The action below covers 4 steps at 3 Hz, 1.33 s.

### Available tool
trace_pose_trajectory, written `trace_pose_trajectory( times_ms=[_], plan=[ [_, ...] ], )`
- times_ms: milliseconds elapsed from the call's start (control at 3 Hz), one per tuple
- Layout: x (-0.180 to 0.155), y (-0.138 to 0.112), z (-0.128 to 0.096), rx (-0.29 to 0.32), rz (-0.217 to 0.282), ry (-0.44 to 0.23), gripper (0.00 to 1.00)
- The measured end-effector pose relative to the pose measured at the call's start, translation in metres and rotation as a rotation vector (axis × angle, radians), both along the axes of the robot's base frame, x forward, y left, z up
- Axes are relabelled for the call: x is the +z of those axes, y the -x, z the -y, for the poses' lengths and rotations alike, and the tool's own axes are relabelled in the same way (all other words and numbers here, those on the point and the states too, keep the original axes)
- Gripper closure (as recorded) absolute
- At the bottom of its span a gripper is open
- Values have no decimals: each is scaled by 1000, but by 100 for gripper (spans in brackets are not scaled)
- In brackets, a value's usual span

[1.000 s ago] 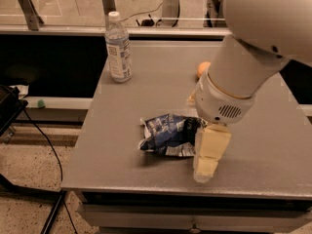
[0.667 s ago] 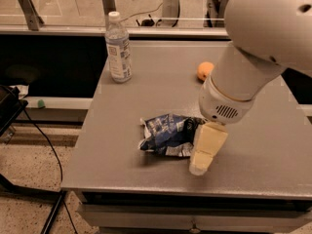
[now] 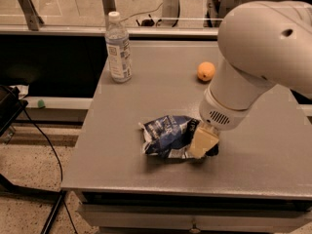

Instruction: Move blue chip bag near blue plastic bottle

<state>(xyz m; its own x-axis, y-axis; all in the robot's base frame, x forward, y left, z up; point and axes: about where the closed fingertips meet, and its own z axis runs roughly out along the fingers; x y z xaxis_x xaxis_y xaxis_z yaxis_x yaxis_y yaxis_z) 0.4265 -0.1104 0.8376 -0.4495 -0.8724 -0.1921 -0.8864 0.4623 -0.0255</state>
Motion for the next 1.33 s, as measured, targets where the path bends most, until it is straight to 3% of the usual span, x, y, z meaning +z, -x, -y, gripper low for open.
trace_pose_trajectory(
  times_ms=[333, 667, 1000, 1333],
  plan=[
    [5, -4, -1, -10, 1, -11, 64],
    [32, -16, -1, 65, 35, 0, 87],
    [82, -41, -4, 112, 161, 18, 100],
    [82, -41, -4, 112, 161, 18, 100]
  ],
)
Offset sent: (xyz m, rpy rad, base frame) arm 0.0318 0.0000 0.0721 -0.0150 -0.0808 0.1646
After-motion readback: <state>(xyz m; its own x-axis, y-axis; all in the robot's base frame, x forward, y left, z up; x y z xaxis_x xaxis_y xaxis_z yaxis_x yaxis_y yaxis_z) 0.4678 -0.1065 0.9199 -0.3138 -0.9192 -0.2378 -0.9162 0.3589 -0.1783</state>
